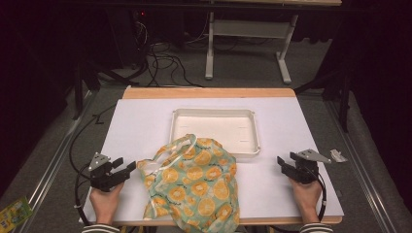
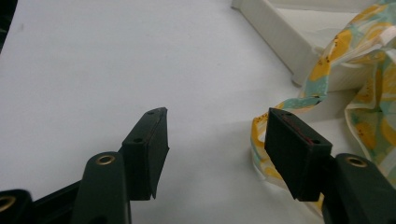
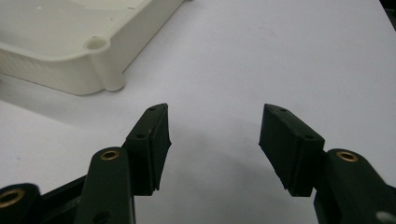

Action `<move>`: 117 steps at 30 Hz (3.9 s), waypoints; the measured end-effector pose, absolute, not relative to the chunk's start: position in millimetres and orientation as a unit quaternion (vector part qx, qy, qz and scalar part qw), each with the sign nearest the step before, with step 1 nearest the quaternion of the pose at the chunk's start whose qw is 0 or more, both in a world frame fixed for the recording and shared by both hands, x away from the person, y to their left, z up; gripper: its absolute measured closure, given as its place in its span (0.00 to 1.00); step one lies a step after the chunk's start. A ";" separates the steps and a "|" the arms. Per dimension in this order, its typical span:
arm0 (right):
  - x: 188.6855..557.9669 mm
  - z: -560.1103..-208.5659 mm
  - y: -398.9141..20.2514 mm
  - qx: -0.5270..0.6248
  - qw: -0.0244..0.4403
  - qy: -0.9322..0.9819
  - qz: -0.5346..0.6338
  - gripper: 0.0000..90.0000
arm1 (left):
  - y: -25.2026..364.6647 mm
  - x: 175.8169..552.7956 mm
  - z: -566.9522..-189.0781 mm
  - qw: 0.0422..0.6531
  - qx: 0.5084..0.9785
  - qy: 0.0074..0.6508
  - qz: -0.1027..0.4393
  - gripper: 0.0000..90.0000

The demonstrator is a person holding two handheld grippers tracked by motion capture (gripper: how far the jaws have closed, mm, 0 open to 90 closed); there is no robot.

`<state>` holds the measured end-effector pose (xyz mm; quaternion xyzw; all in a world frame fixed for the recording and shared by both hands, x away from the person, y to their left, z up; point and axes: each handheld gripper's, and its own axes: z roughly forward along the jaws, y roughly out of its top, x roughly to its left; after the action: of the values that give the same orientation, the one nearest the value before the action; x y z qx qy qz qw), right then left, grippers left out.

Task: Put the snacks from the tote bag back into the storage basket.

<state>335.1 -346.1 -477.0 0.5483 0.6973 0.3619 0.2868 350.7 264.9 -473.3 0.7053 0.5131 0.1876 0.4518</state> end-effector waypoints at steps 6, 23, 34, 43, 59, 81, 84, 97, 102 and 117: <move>334.5 -477.0 -346.3 0.550 0.287 0.694 0.364 0.48 | 260.1 346.4 -462.9 0.461 0.710 0.499 0.184 0.43; 334.1 -476.9 -347.2 0.546 0.291 0.696 0.366 0.48 | 226.5 327.2 -449.5 0.459 0.747 0.455 0.158 0.38; 333.7 -476.8 -345.8 0.546 0.290 0.697 0.363 0.48 | 209.3 314.1 -446.3 0.479 0.754 0.429 0.132 0.36; 333.7 -476.9 -345.3 0.544 0.293 0.698 0.362 0.48 | 196.0 311.9 -446.2 0.471 0.769 0.416 0.119 0.40; 333.7 -476.9 -345.2 0.544 0.293 0.698 0.362 0.47 | 175.2 308.4 -456.3 0.451 0.810 0.361 0.102 0.87; 333.9 -477.1 -344.3 0.544 0.292 0.699 0.361 0.47 | 162.0 289.3 -437.1 0.480 0.809 0.313 0.133 1.00; 333.9 -477.2 -344.4 0.542 0.293 0.700 0.360 0.47 | 159.0 289.0 -436.6 0.483 0.808 0.311 0.131 1.00; 334.5 -477.3 -343.1 0.541 0.293 0.704 0.355 0.48 | 143.7 289.7 -434.7 0.495 0.809 0.294 0.117 1.00; 334.8 -477.3 -342.9 0.539 0.294 0.707 0.351 0.48 | 137.0 291.3 -435.1 0.499 0.809 0.289 0.112 1.00; 341.4 -478.4 -340.9 0.547 0.274 0.720 0.329 0.52 | 119.6 293.7 -441.6 0.499 0.815 0.280 0.092 1.00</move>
<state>341.4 -340.9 -478.4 0.5465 0.7199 0.3286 0.2741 293.7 119.6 -441.6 0.8151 0.2801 0.0917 0.4987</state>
